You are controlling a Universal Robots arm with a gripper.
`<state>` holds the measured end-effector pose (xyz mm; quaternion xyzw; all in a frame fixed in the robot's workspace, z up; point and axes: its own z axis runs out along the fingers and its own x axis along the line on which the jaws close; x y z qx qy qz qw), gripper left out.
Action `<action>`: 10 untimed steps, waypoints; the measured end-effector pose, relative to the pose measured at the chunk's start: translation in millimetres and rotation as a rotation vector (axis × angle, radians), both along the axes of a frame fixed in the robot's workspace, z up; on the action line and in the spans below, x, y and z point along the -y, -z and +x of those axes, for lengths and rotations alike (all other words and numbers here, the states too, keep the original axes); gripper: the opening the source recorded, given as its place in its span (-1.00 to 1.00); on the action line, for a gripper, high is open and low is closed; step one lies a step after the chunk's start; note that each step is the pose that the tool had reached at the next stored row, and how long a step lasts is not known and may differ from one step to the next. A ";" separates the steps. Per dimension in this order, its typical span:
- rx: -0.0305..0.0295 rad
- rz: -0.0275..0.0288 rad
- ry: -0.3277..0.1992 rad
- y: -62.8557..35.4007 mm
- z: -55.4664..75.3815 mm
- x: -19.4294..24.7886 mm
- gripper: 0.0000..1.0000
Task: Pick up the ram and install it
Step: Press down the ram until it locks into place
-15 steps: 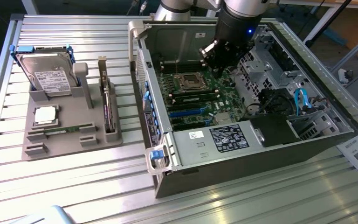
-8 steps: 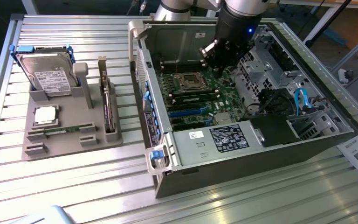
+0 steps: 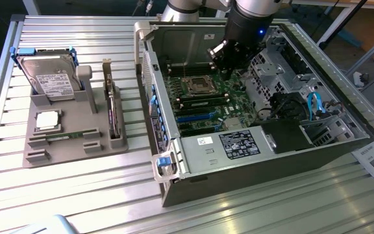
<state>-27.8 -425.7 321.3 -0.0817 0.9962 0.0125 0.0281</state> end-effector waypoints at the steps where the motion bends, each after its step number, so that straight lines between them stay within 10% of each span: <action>1: -0.0057 0.0029 0.000 0.0 0.0 0.0 -0.80; 5: -0.0145 0.0039 0.000 0.0 0.0 0.0 -0.80; 9: -0.0800 0.0065 0.001 -0.1 0.0 0.0 -0.80; 10: -0.0811 0.0065 0.001 -0.1 -0.1 0.0 -0.80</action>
